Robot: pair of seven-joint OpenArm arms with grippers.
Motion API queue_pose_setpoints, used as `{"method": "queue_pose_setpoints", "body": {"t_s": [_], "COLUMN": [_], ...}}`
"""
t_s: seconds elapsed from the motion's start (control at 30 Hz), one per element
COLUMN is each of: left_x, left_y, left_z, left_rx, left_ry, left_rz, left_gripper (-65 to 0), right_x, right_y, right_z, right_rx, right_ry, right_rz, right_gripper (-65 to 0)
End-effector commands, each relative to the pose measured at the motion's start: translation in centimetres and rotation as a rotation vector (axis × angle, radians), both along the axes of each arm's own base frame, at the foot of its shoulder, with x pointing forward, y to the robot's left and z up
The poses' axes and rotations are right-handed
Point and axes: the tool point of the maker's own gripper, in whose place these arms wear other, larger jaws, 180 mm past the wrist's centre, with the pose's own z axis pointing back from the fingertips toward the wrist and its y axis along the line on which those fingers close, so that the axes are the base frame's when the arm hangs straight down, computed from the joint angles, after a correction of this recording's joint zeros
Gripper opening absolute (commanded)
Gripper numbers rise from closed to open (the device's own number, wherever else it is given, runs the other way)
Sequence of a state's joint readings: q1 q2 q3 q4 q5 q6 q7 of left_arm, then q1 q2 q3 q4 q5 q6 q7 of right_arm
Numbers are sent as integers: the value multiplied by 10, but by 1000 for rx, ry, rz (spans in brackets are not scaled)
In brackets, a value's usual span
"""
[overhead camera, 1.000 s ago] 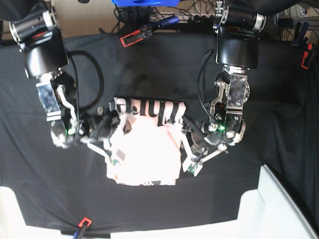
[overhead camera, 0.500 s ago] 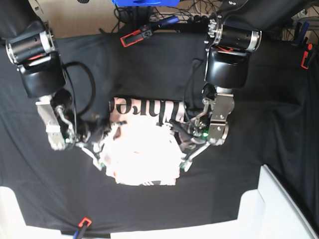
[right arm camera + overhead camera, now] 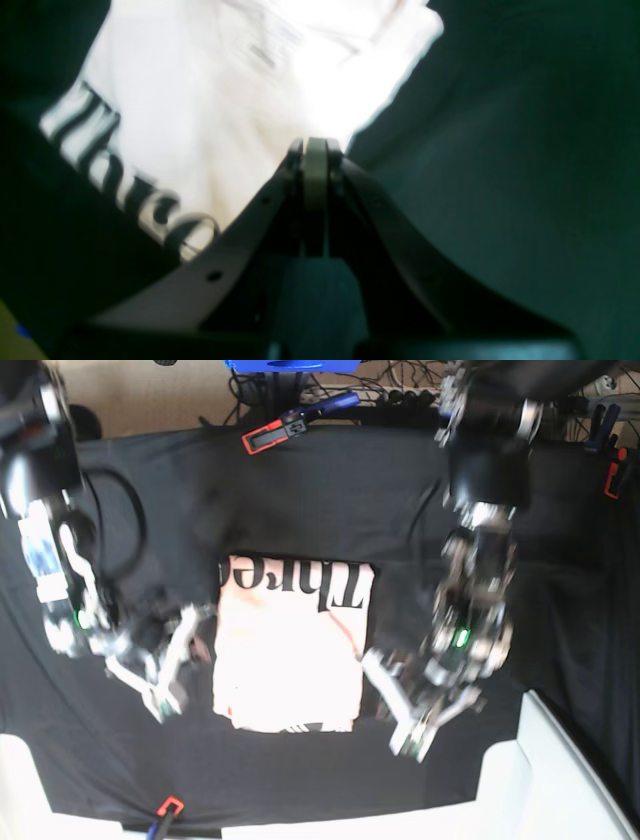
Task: Fold the T-shirt properly
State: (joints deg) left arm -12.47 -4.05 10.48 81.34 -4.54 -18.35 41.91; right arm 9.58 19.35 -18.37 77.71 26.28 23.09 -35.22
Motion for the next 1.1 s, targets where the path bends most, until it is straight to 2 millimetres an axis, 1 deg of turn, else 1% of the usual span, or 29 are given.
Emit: {"method": "queue_pose_setpoints", "body": {"t_s": [0.0, 0.03, 0.1, 0.13, 0.17, 0.2, 0.27, 0.33, 0.43, 0.5, 0.6, 0.67, 0.73, 0.8, 0.83, 0.9, 0.97, 1.07], "left_x": [4, -6, -23, -34, -43, -51, -63, -78, -101, -118, -137, -147, -154, -164, -170, -187, -202, -236], "left_y": [4, 9, 23, 29, 34, 36, 41, 41, 38, 39, 41, 55, 73, 90, 95, 105, 106, 106], "left_z": [20, 20, 23, 20, 19, 19, 22, 26, 30, 26, 20, 18, 21, 18, 16, 9, 3, -17], "left_rx": [1, 7, 33, 44, 50, 53, 65, 78, 90, 92, 71, 68, 66, 79, 81, 89, 86, 137], "left_ry": [-82, -112, -169, -184, -199, -215, -238, -251, -258, -248, -262, -275, -305, -302, -297, -264, -236, -143], "left_rz": [-8, -17, -40, -55, -67, -82, -108, -136, -179, -208, -242, -229, -192, -159, -150, -140, -143, -182], "left_gripper": [-650, -650, -650, -650, -650, -650, -650, -650, -650, -650, -650, -650, -650, -650, -650, -650, -650, -650], "right_x": [1, -9, -24, -32, -38, -46, -59, -72, -90, -102, -124, -135, -151, -166, -174, -194, -211, -236], "right_y": [3, 3, -7, -14, -21, -25, -26, -35, -46, -54, -67, -80, -99, -108, -110, -110, -108, -99], "right_z": [27, 39, 58, 62, 63, 60, 52, 47, 49, 53, 51, 49, 45, 42, 39, 30, 22, 11], "right_rx": [54, 85, 125, 120, 104, 84, 57, 45, 47, 47, 40, 32, 3, -14, -21, -31, -36, -14], "right_ry": [-111, -177, -293, -340, -368, -376, -364, -348, -337, -333, -305, -303, -291, -271, -256, -206, -156, -87], "right_rz": [18, 9, -53, -89, -112, -122, -114, -139, -187, -226, -287, -335, -378, -393, -397, -397, -395, -444], "right_gripper": [-647, -647, -647, -646, -646, -646, -647, -647, -647, -647, -647, -647, -647, -647, -647, -647, -647, -647]}}
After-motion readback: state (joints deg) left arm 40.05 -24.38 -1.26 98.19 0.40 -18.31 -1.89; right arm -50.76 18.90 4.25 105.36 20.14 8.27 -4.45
